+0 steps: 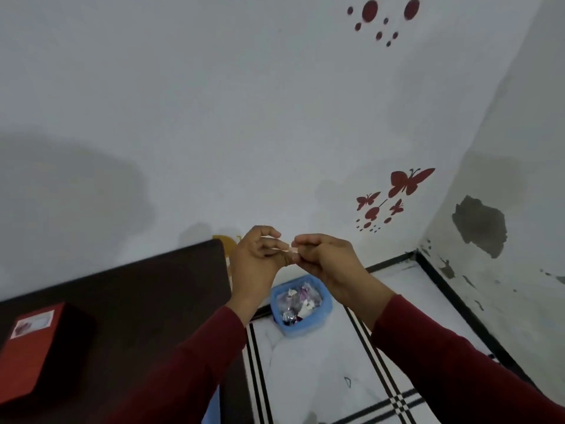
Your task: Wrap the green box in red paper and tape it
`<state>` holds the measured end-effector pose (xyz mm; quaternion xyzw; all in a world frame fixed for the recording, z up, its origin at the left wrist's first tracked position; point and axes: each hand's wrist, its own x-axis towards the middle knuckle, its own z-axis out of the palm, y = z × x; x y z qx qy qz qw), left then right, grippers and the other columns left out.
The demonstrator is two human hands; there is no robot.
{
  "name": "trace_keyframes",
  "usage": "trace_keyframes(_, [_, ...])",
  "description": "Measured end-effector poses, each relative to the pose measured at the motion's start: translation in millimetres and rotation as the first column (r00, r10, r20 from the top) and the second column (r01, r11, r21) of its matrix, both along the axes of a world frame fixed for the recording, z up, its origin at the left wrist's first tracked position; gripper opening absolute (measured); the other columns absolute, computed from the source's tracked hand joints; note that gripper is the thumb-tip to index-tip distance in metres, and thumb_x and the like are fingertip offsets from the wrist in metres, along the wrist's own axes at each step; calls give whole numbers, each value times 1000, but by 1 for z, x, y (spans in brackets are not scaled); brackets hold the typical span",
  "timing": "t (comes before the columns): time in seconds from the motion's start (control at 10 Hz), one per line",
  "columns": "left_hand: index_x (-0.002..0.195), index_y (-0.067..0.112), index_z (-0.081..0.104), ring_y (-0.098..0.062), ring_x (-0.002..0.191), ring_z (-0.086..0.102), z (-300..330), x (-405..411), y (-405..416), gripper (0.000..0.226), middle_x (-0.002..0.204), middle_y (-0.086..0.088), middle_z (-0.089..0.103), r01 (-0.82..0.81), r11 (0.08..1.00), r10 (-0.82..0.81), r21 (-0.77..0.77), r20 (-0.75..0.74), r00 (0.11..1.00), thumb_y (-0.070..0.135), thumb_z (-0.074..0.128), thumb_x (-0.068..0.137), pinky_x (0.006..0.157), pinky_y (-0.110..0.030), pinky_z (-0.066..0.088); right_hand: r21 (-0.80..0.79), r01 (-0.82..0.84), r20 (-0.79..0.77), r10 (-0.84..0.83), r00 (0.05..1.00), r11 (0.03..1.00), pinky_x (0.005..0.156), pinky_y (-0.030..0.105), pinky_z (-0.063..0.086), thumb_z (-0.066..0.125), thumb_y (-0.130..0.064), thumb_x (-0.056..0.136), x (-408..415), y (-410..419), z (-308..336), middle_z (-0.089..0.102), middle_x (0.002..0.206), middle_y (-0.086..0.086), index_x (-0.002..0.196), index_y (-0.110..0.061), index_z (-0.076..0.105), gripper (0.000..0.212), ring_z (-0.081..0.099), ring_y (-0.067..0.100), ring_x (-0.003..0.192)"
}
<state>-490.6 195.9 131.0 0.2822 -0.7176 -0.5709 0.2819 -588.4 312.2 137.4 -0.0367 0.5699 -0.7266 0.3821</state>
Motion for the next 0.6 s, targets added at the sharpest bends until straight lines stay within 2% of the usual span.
trace_keyframes(0.1, [89,12,78,3,70,71,-32,-34,-17,30,85,5,77,0,1000,1,-9,118,993,1,94,66,64,-10,52,88,-56,-40,60,997,995,83,29,62,56,13,95,-36,-15,-36,76,94,12,93,-4,75,26,71,22,85])
trace_keyframes(0.2, [73,11,77,-2,63,71,-83,-72,-35,19,69,3,75,-28,999,25,21,143,989,-4,89,71,62,-12,52,255,-73,-194,125,973,964,85,34,60,68,2,92,-73,-39,-85,79,87,5,89,-15,80,20,71,18,82])
trace_keyframes(0.3, [75,9,79,-2,62,70,-139,-110,-55,16,67,4,74,-113,990,95,79,201,975,-4,88,73,63,-14,54,422,-74,-343,235,910,903,85,20,58,83,-16,85,-113,-66,-139,80,85,-9,89,-26,83,12,74,4,84])
trace_keyframes(0.4, [91,9,82,-4,77,74,-201,-141,-76,16,84,1,79,-145,976,91,160,304,948,-2,82,81,75,-19,56,467,-2,-421,225,879,884,78,5,50,83,-13,84,-148,-91,-199,79,88,-7,93,-20,84,11,68,-6,78])
trace_keyframes(0.5, [106,14,80,-13,93,74,-269,-164,-98,29,103,2,79,-256,953,167,161,425,890,-4,75,84,84,-24,59,434,138,-601,172,781,890,77,0,44,78,-4,88,-177,-115,-271,77,91,-3,94,-10,82,10,67,-2,78])
trace_keyframes(0.6, [106,16,78,-11,93,68,-329,-180,-122,24,101,3,74,-361,922,226,140,562,795,3,68,89,81,-18,52,471,108,-636,252,729,875,90,14,50,70,4,90,-201,-138,-363,76,109,8,102,-4,78,17,72,20,100])
